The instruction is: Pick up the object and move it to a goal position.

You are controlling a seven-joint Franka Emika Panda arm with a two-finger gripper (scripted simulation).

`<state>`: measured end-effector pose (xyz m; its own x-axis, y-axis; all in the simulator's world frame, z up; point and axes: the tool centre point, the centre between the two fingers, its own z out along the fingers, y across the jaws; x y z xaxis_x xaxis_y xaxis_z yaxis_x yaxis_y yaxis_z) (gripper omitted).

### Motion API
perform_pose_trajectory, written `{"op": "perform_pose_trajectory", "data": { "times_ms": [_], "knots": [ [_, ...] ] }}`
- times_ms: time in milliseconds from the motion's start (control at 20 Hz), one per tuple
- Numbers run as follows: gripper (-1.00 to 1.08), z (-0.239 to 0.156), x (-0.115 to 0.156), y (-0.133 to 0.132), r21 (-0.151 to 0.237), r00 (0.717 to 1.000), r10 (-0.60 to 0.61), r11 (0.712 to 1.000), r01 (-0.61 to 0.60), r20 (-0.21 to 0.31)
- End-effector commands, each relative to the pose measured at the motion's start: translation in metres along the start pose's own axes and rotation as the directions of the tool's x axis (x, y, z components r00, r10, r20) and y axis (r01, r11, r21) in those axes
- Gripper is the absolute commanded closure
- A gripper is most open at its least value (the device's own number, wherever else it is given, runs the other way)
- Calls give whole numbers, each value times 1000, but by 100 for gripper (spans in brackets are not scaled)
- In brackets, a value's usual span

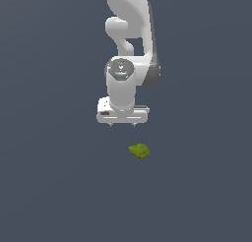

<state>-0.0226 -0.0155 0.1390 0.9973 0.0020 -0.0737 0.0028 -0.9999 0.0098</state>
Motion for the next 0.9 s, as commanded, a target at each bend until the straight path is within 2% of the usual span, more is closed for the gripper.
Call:
{"op": "perform_pose_trajectory", "data": {
  "times_ms": [0,450,850],
  "knots": [
    [-92,0,0,0,0,1000,0,1000,0,0],
    [-92,3,-1,-7,-18,999,-37,999,37,25],
    [-92,5,2,-9,-18,998,-65,998,65,21]
  ]
}}
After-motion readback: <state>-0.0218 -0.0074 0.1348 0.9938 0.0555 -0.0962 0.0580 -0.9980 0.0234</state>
